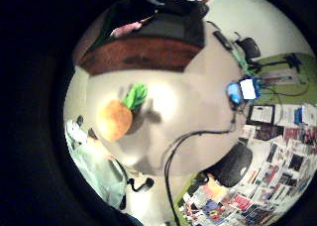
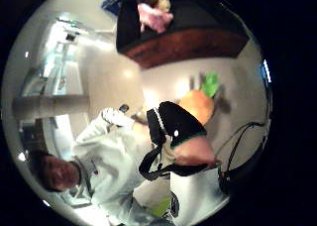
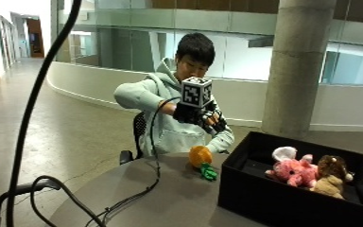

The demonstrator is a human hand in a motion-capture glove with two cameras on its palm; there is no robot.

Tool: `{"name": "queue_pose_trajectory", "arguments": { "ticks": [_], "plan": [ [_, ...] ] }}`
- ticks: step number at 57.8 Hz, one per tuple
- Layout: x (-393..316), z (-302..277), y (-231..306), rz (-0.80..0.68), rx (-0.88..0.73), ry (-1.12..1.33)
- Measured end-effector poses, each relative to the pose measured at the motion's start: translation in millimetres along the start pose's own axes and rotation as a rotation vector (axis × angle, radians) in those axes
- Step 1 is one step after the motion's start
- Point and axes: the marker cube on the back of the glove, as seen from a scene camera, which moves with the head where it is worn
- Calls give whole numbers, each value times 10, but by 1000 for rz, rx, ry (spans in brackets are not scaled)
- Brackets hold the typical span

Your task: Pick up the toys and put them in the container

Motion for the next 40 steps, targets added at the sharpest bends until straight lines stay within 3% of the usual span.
{"name": "queue_pose_trajectory", "arguments": {
  "ticks": [5,11,16,19,40],
  "plan": [
    [-352,437,149,-20,-24,-41],
    [-182,693,102,-40,-101,-76],
    [-771,1278,356,-17,-158,-53],
    [-761,1455,365,-22,-163,-26],
    [-676,1613,245,-88,127,-7]
  ]
}}
